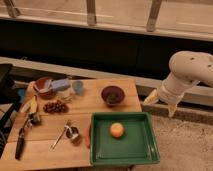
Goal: Place banana in table surface
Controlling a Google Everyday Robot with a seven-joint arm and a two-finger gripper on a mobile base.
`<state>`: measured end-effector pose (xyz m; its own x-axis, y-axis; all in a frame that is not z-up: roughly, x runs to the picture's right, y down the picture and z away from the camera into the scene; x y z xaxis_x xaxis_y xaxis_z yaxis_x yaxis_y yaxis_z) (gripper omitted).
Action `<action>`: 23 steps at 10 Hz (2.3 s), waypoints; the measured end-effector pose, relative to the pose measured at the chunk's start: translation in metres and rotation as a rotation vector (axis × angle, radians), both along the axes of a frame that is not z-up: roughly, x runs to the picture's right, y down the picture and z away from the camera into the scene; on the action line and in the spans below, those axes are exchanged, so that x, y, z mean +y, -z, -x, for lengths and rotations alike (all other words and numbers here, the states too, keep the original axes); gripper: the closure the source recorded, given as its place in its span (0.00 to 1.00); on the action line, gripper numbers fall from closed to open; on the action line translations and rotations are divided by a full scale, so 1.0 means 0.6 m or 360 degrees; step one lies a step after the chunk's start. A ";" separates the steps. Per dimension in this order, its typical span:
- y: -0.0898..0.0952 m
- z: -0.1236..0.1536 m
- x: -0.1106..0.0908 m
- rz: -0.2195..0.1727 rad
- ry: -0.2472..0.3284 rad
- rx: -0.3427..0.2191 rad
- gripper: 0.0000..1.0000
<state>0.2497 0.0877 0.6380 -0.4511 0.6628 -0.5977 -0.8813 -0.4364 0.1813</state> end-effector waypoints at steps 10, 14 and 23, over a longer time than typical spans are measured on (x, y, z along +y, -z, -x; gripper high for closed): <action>-0.002 0.075 -0.027 -0.0084 0.0138 -0.0103 0.27; -0.023 0.242 -0.064 -0.0154 0.0342 -0.0259 0.27; -0.022 0.428 -0.052 -0.0165 0.0603 -0.0498 0.27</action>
<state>-0.0073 0.0567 0.6513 0.0235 0.8085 -0.5880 -0.9865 -0.0766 -0.1447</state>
